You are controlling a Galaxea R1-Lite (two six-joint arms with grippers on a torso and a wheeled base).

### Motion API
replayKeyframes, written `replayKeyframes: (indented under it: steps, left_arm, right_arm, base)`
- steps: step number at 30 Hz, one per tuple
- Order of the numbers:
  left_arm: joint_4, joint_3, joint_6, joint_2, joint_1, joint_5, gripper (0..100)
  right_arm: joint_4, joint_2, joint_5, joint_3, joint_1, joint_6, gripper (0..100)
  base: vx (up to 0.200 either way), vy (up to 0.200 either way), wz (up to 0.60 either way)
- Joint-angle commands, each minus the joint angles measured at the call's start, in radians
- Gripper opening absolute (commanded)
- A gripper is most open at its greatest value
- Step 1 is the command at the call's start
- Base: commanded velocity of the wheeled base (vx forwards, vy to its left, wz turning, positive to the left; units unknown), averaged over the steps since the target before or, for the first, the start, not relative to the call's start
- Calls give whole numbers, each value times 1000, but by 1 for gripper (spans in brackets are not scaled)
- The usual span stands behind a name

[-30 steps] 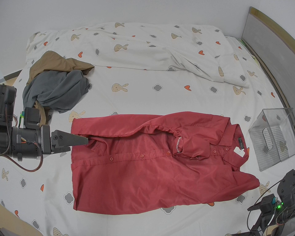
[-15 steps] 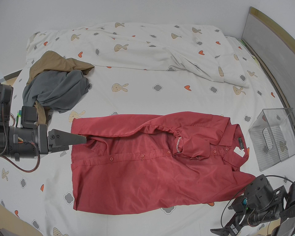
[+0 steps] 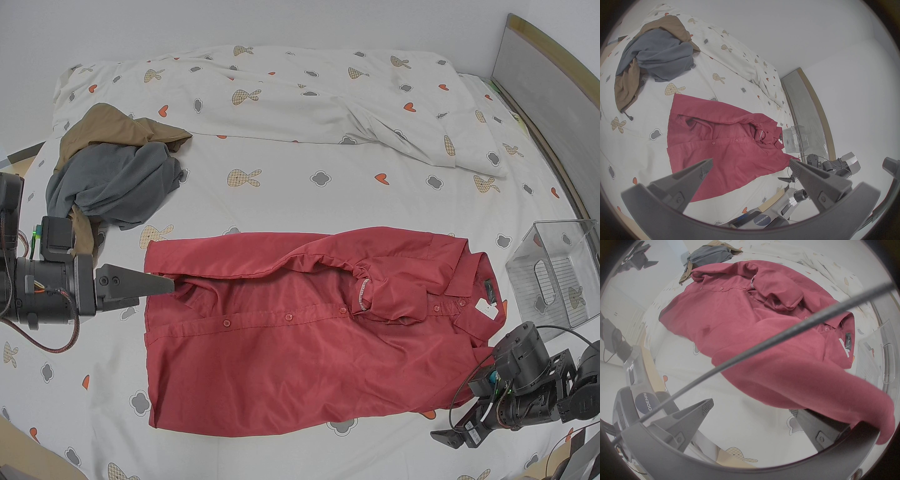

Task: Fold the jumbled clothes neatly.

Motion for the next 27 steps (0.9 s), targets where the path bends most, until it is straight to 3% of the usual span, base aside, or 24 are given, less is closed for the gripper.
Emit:
replayKeyframes:
  steps: [1,8,16,22,23,27]
  left_arm:
    - [0,1,0,-1,0,0,100]
    - [0,2,0,-1,0,0,100]
    - [0,4,0,-1,-2,0,100]
    - [0,4,1,-1,-2,-2,100]
    - [0,4,1,-1,0,-2,100]
    - [0,5,0,1,-2,-2,100]
  right_arm:
    - [-1,12,0,-24,-9,-1,100]
    - [-6,70,2,-41,-8,-1,100]
    - [-148,141,-3,-10,-9,-27,100]
    - [-313,241,-93,55,-8,-30,100]
    - [-323,244,-93,62,-8,-30,0]
    - [-362,237,-93,80,-11,-30,0]
  base:
    - [0,0,0]
    - [0,0,0]
    - [0,0,0]
    - [0,0,0]
    - [0,0,0]
    - [0,0,0]
